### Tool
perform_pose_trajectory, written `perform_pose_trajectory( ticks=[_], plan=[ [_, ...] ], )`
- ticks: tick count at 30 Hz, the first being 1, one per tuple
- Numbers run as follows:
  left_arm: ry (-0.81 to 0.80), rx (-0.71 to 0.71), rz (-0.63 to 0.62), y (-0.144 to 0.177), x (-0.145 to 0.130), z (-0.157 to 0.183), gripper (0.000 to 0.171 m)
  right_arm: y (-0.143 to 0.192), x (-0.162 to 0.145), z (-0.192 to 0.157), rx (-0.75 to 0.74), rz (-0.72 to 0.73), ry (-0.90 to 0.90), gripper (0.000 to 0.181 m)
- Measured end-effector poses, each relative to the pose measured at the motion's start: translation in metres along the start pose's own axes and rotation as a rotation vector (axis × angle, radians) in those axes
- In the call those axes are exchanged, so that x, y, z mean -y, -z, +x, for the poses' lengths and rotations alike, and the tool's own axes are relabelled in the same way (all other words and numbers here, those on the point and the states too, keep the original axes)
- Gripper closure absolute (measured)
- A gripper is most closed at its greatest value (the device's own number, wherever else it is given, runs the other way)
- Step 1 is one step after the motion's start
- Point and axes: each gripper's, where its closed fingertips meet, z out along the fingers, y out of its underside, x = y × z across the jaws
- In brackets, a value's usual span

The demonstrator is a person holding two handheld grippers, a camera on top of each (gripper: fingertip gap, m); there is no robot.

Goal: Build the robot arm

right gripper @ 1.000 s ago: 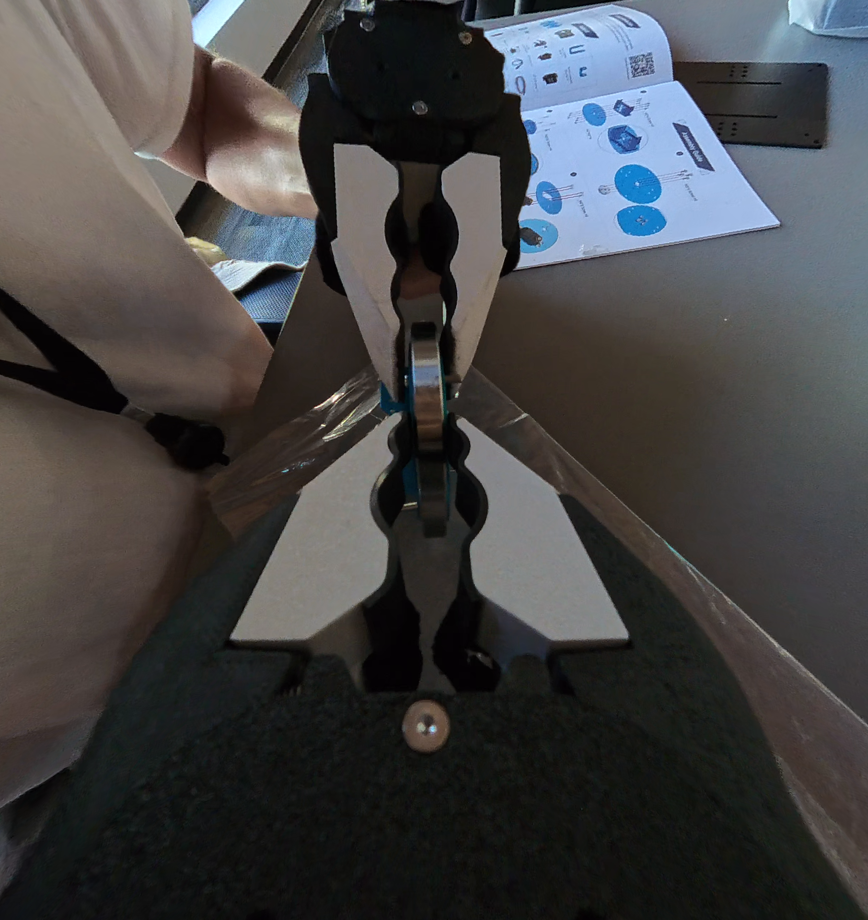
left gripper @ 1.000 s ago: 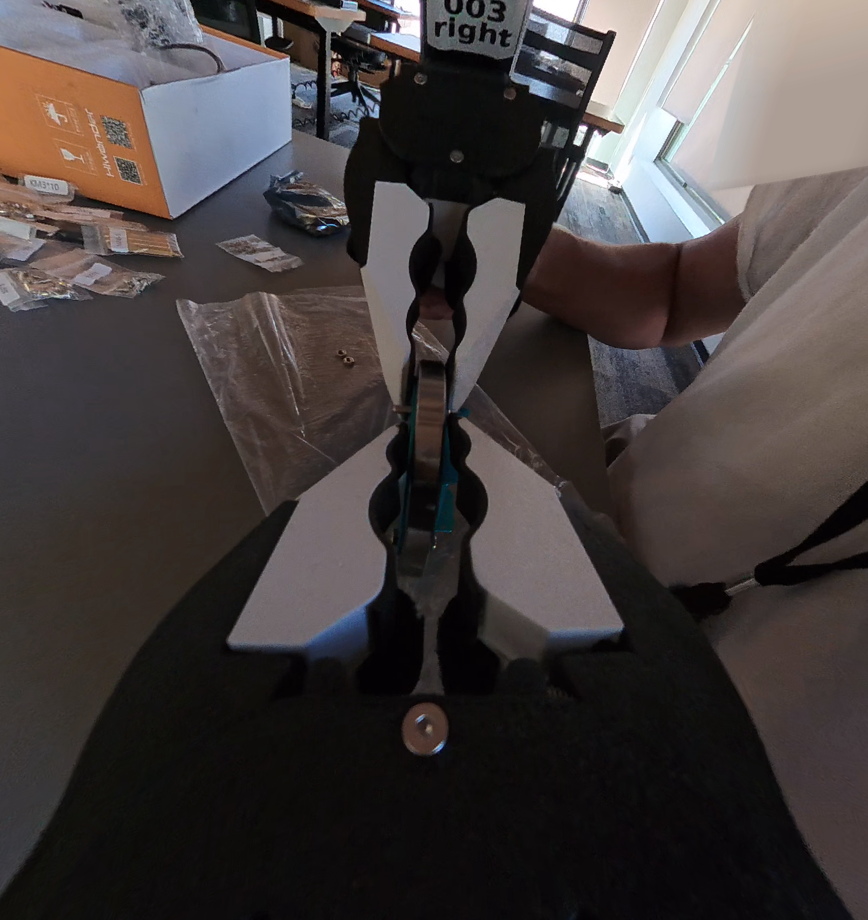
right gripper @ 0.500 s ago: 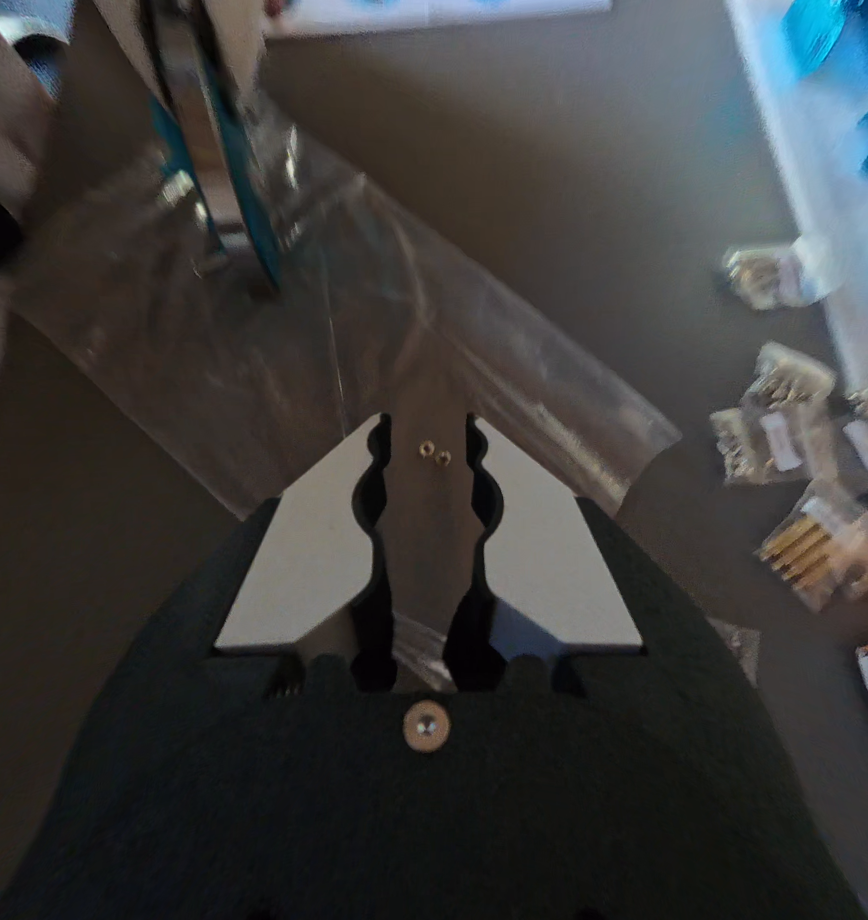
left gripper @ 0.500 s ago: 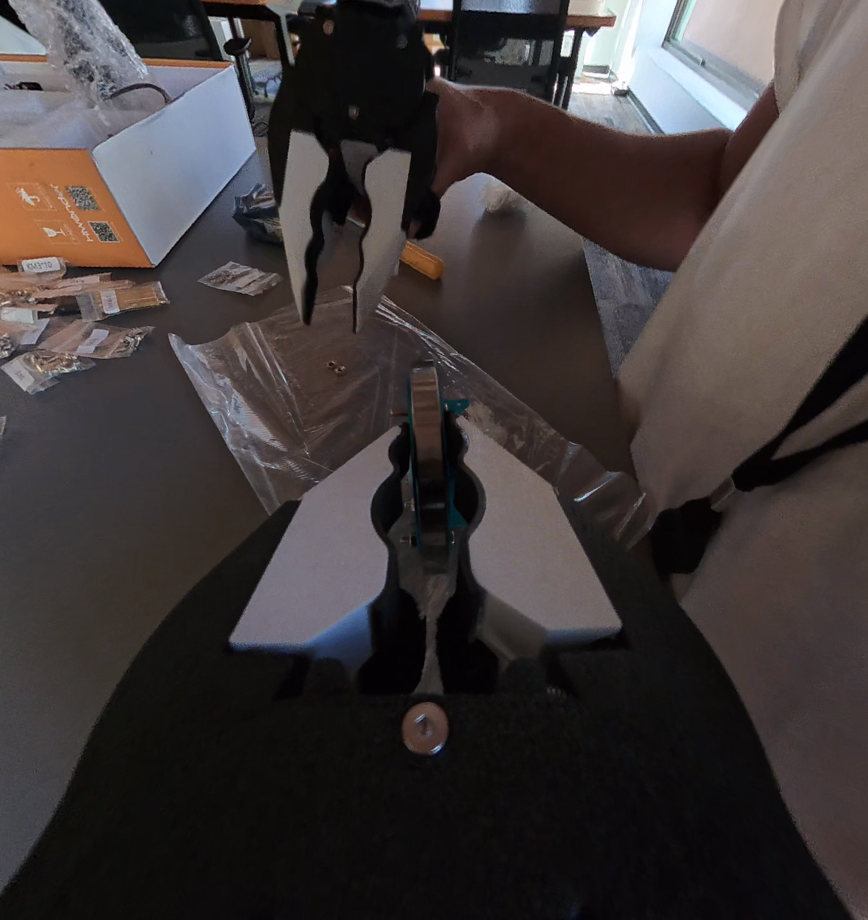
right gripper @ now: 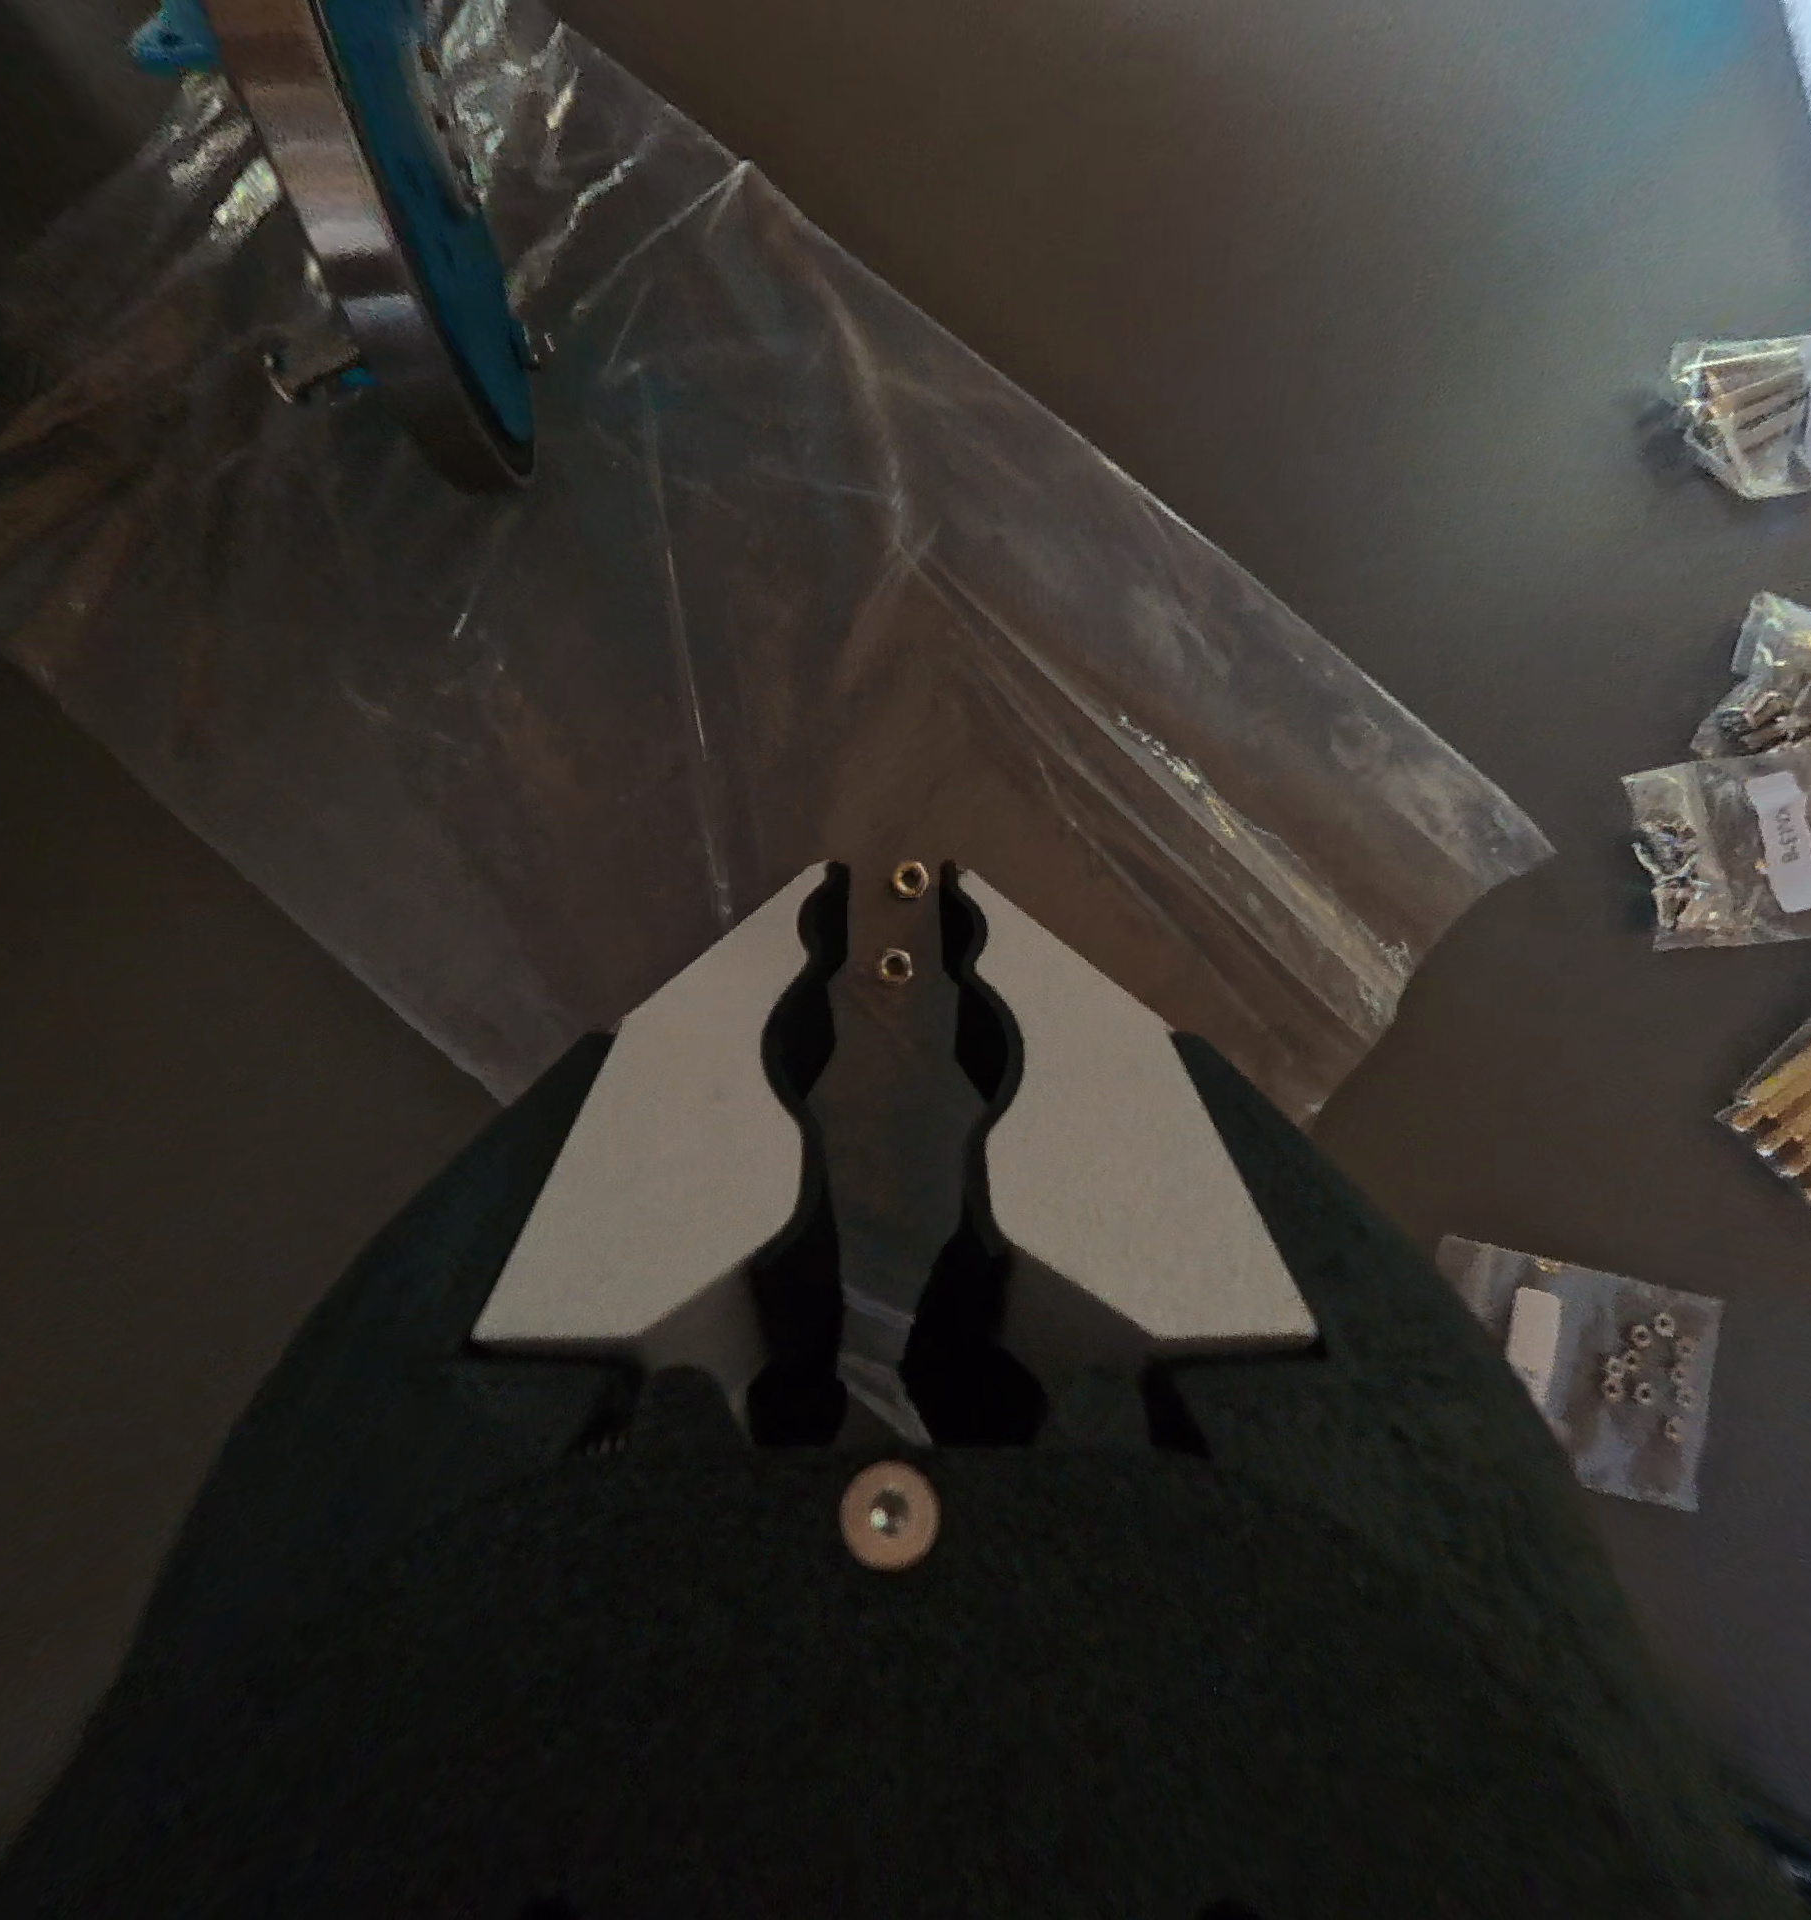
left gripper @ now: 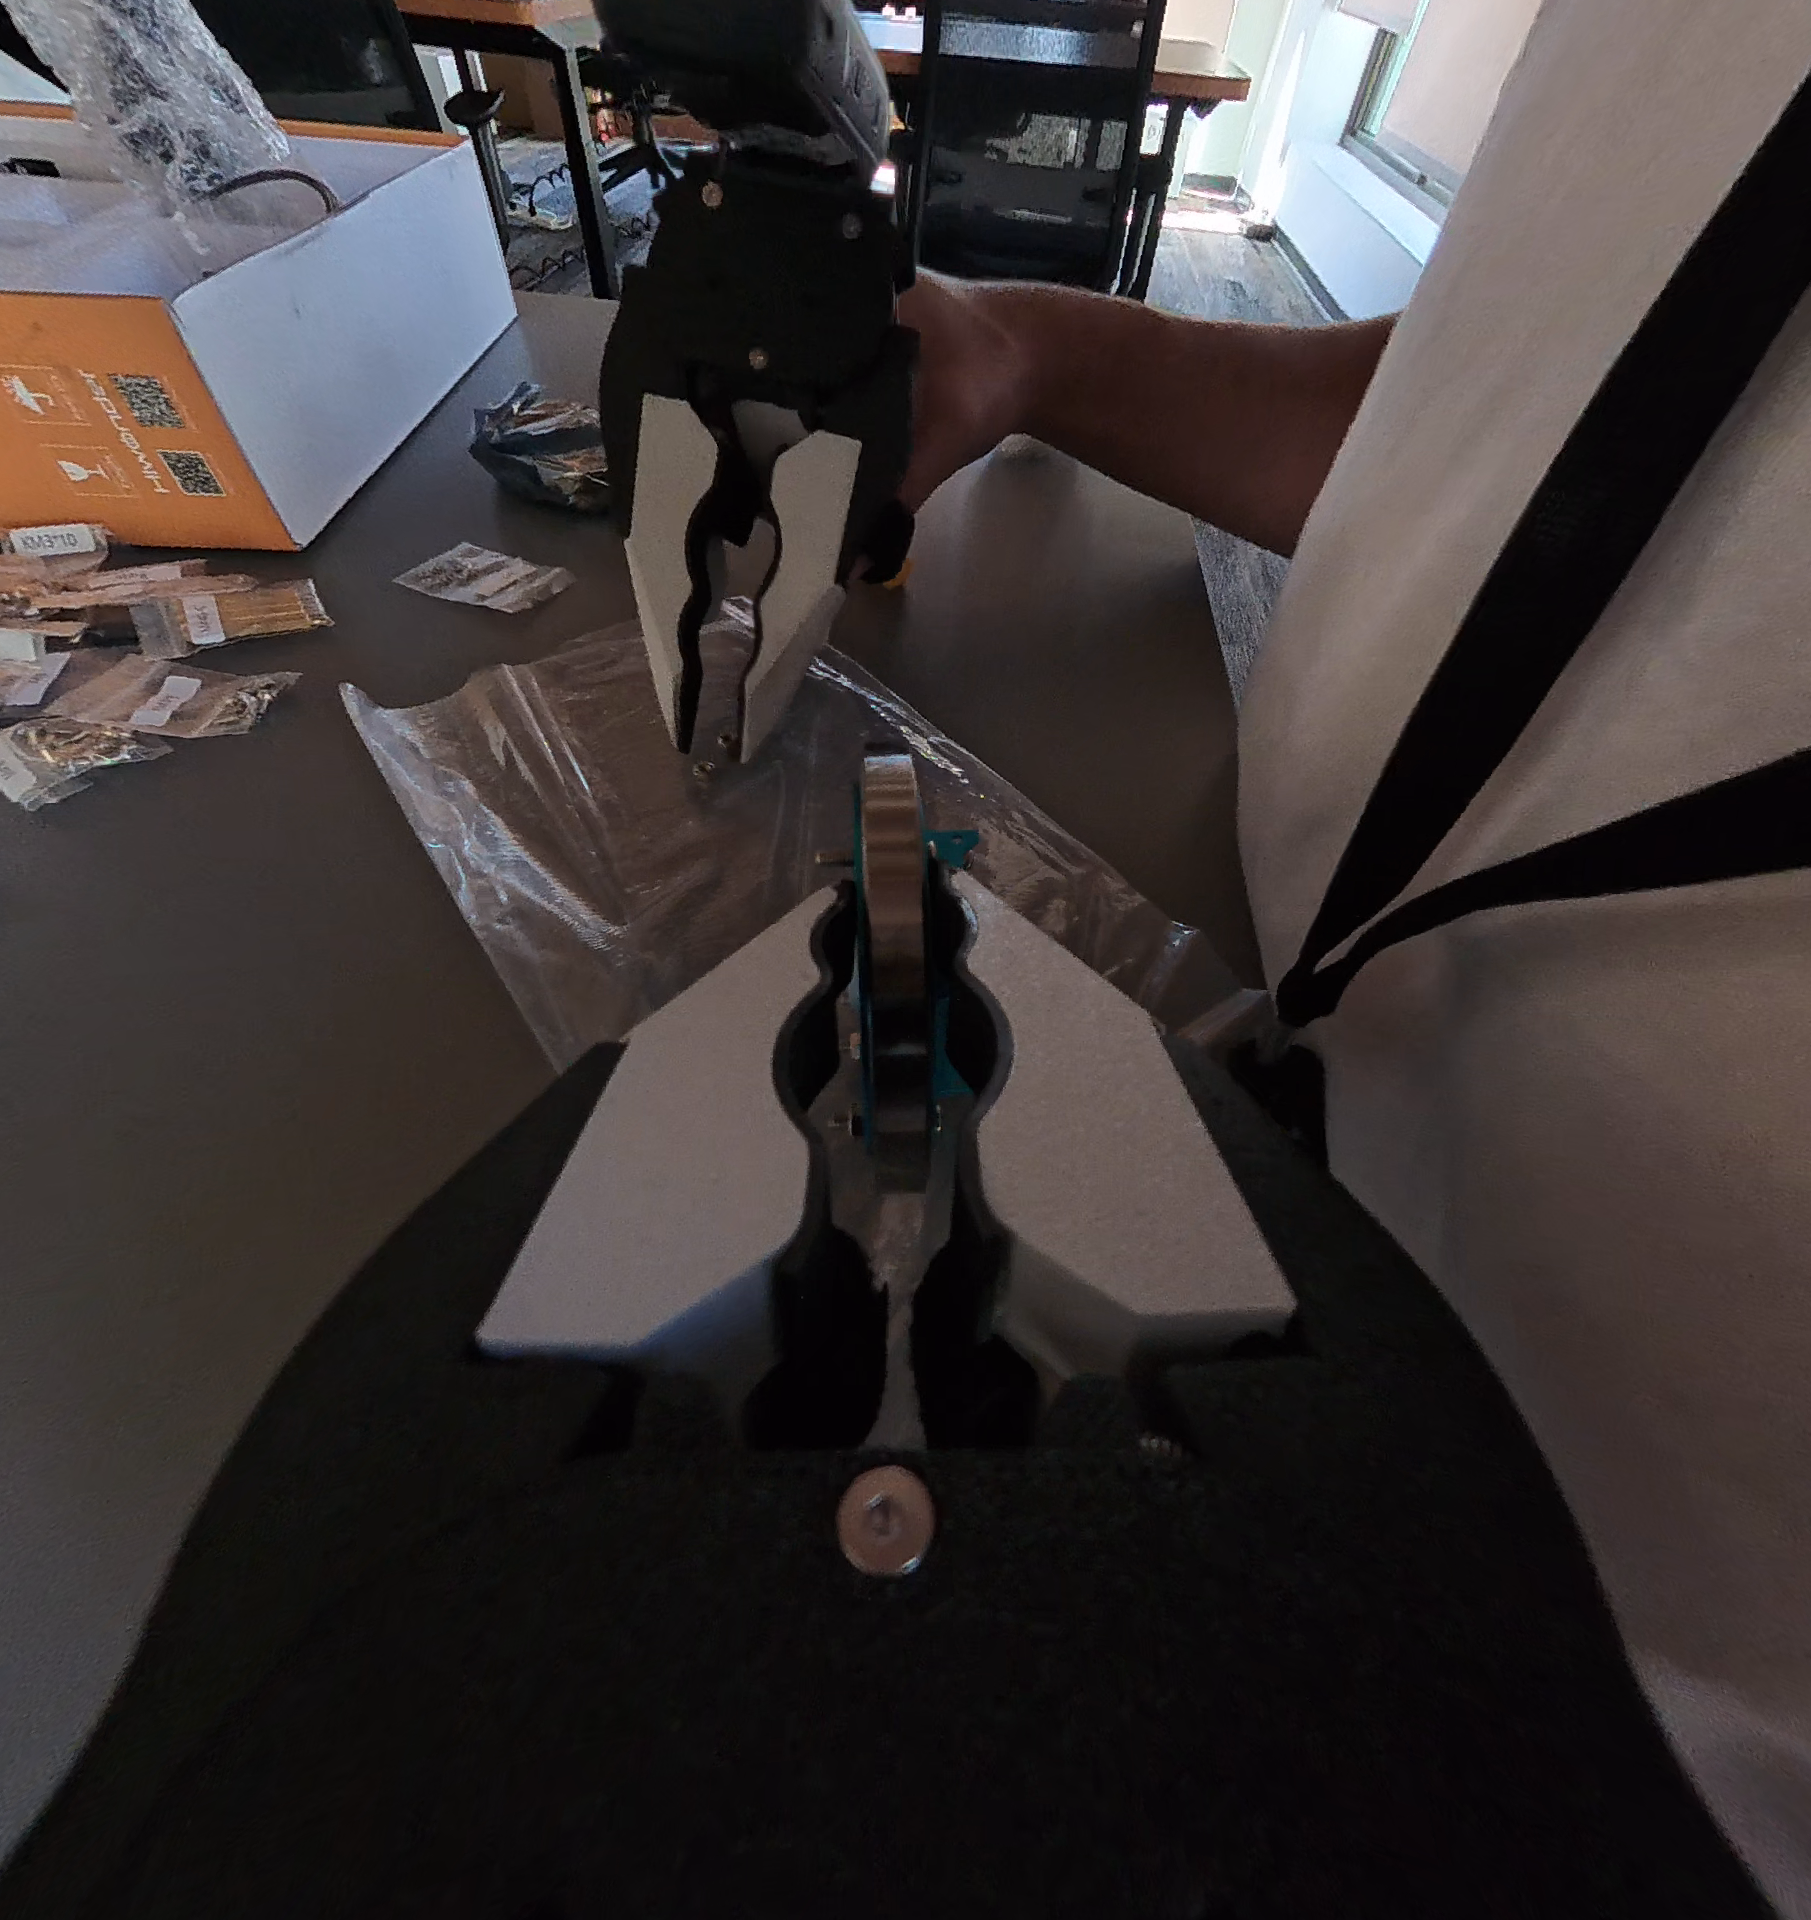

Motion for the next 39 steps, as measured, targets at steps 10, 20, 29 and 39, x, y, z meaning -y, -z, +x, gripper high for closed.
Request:
perform_pose_trajectory(
  ticks=[10, 20, 29, 39],
  plan=[
    [-0.012, -0.004, -0.007, -0.002, 0.000, 0.002, 0.158, -0.005, -0.005, 0.002, 0.017, -0.005, -0.039, 0.174],
    [-0.004, 0.003, 0.002, -0.001, 0.000, 0.000, 0.159, -0.002, 0.024, -0.001, 0.131, 0.159, -0.212, 0.175],
    [-0.047, -0.003, -0.023, -0.005, 0.001, 0.003, 0.158, 0.005, 0.132, -0.053, 0.858, 0.377, -0.373, 0.177],
    [-0.060, -0.004, -0.040, -0.007, 0.001, 0.006, 0.158, -0.001, 0.127, -0.068, 1.074, 0.134, -0.406, 0.177]
  ],
)
